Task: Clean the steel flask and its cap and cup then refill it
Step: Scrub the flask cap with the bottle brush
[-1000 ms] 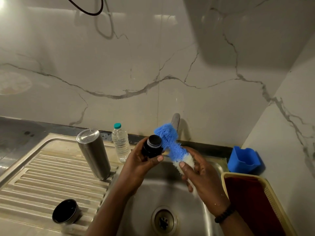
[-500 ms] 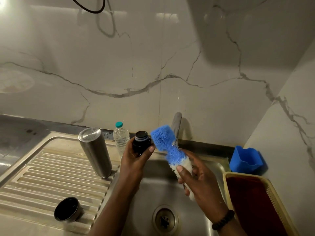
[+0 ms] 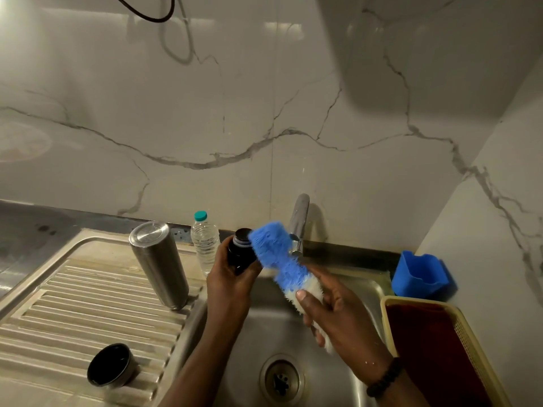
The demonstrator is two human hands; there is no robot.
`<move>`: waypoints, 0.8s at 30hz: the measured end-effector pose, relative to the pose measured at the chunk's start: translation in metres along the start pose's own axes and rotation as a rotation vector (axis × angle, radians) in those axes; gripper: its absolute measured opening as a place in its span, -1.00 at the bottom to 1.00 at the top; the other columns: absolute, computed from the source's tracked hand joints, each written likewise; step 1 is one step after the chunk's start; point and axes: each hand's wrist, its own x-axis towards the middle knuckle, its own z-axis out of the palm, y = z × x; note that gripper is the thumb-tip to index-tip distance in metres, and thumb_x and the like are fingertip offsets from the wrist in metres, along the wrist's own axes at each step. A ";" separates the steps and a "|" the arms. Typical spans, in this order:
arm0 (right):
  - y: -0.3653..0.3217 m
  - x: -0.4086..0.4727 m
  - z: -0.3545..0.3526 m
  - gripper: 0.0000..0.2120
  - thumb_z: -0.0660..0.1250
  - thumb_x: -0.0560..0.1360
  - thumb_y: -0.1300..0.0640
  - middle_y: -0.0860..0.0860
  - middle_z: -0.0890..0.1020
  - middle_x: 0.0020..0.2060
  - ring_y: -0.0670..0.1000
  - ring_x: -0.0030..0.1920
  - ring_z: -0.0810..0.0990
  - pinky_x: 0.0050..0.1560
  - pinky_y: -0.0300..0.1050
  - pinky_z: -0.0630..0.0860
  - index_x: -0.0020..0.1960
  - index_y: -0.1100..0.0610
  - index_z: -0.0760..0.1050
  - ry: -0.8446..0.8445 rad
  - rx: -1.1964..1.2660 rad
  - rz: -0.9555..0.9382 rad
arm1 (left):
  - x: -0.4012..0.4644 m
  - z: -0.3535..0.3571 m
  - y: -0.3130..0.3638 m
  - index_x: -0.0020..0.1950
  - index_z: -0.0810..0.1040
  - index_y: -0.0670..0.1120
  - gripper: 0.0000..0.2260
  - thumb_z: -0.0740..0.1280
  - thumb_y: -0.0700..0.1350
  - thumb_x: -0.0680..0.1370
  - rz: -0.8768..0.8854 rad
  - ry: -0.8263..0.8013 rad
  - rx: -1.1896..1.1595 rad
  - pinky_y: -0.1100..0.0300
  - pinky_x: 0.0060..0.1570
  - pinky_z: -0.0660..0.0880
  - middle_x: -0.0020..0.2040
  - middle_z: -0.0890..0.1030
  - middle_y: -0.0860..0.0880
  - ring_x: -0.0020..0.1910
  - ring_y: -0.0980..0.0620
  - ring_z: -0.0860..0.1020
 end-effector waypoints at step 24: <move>-0.015 0.019 -0.008 -0.54 0.14 0.58 -0.23 -0.10 0.66 -0.13 -0.16 -0.22 0.59 -0.28 -0.26 0.61 0.45 -0.16 0.26 0.173 -0.677 -0.543 | -0.010 0.002 -0.012 0.25 0.49 0.10 -0.48 0.53 -0.33 0.42 0.316 0.010 0.306 0.21 0.05 0.62 0.13 0.62 0.13 0.12 0.09 0.62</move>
